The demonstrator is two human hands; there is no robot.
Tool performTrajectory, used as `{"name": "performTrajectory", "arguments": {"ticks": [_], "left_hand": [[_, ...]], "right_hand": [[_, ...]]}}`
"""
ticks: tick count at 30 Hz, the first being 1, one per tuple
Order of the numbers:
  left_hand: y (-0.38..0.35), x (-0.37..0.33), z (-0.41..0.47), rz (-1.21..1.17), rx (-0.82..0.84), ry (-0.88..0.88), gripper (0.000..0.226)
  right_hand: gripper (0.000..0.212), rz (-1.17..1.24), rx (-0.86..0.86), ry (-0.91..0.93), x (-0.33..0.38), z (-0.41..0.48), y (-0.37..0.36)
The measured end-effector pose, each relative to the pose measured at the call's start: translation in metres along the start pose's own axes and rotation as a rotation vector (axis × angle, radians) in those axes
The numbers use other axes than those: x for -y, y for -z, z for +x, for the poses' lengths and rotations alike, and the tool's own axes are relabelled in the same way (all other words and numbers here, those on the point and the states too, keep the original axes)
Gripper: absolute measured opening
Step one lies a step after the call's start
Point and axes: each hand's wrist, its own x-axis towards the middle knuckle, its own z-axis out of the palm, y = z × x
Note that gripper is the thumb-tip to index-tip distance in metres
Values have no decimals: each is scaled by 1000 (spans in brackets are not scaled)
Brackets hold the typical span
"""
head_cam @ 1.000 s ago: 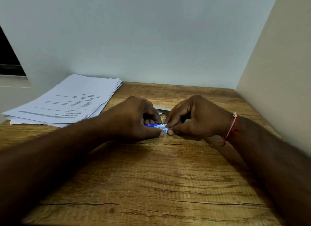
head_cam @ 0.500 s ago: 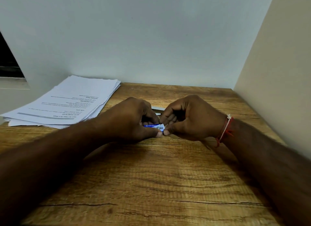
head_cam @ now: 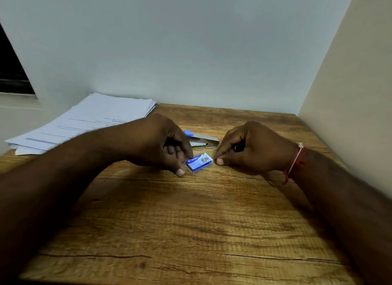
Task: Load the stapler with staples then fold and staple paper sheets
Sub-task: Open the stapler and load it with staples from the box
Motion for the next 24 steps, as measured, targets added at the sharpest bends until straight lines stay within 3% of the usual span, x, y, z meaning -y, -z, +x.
{"name": "performTrajectory", "arguments": {"ticks": [6, 8, 10, 13, 18, 24], "left_hand": [[-13, -7, 3, -29, -81, 0, 20], [-13, -7, 1, -30, -100, 13, 35], [-10, -7, -1, -30, -76, 28, 63], [-11, -11, -2, 55, -21, 35, 95], [-16, -11, 2, 85, -53, 9, 62], [-20, -12, 1, 29, -107, 21, 53]], "right_hand": [[10, 51, 36, 29, 8, 4, -16], [9, 50, 35, 23, 8, 4, -16], [10, 58, 28, -3, 8, 3, -14], [23, 108, 51, -24, 8, 1, -12], [62, 108, 91, -84, 15, -3, -14], [60, 21, 67, -45, 15, 1, -18]]}}
